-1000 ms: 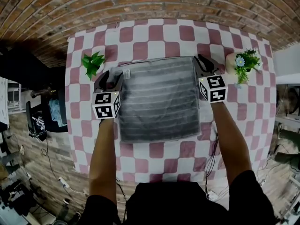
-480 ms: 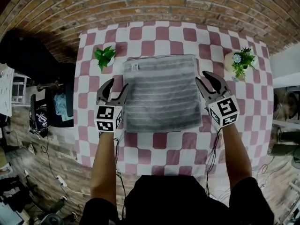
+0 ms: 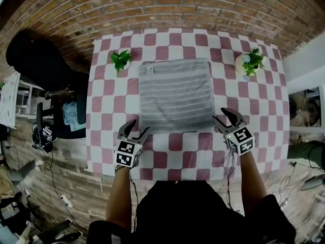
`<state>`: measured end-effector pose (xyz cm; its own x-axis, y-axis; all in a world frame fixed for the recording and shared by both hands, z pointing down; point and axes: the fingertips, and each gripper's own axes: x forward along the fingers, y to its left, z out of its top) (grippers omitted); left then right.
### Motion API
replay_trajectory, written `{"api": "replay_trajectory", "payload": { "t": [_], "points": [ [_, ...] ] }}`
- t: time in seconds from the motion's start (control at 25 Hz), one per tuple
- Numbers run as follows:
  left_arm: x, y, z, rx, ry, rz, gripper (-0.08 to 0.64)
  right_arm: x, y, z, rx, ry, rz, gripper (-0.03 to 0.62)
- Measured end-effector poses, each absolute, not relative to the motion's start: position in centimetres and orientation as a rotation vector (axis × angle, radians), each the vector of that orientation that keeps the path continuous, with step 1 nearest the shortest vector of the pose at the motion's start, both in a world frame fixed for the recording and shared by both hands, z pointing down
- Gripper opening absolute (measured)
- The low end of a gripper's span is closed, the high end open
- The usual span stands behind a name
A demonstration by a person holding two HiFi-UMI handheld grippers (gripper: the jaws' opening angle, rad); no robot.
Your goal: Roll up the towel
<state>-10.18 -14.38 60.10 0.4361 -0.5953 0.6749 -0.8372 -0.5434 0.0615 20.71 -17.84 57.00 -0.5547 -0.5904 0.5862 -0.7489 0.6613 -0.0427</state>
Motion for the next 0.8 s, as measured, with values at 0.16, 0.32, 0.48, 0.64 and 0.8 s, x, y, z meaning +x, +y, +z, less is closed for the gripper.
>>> {"api": "replay_trajectory", "payload": {
  "t": [0.16,0.32,0.48,0.64,0.8],
  "points": [
    [-10.0,-10.5,62.3,2.240,-1.145,0.886,0.268,20.7,-14.3,59.8,1.023,-2.270,0.502,0.209],
    [-9.7,-8.4,64.3,2.198,-1.065,0.923,0.260,21.1,-12.9,62.4,1.026,-2.191,0.573,0.215],
    [-9.5,-8.9,64.7,2.201,-1.085,0.961,0.205,21.5,-12.9,63.8,1.002,-2.144,0.561,0.202],
    [-10.5,-9.6,64.8,2.196,-1.137,1.005,0.071,21.5,-12.6,64.4,0.998,-2.117,0.504,0.091],
    [-10.5,-10.2,64.5,2.240,-1.154,1.084,0.020,21.8,-12.0,64.6,1.016,-2.099,0.458,0.029]
  ]
}}
